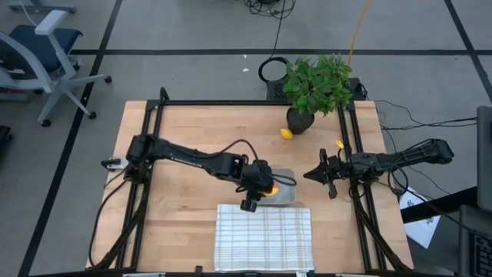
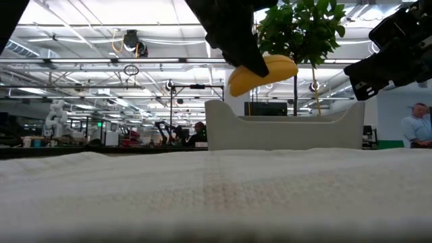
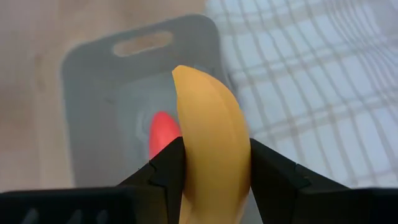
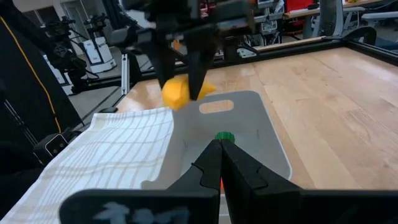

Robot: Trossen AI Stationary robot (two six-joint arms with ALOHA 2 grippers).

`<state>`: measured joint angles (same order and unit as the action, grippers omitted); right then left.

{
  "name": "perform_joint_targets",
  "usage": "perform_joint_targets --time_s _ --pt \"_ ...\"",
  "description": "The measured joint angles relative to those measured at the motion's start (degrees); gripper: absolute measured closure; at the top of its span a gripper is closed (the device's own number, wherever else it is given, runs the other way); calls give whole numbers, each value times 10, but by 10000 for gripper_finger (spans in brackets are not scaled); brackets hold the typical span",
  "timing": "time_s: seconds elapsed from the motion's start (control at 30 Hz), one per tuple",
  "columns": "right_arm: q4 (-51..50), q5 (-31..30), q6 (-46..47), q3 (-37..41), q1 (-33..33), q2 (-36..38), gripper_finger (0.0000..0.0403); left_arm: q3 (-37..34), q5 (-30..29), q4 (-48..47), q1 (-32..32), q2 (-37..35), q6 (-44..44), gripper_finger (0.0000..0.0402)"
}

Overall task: Pick and placing Produce into tupperware
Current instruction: Put the yellow banana into the gray bin

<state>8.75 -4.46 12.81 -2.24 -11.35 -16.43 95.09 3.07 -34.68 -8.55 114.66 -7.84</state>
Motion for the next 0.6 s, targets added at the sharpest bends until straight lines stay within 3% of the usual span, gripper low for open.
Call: perform_joint_targets --time_s 0.6 --pt "3 0 0 0 0 -6 403 0 1 12 -4 39 30 254"
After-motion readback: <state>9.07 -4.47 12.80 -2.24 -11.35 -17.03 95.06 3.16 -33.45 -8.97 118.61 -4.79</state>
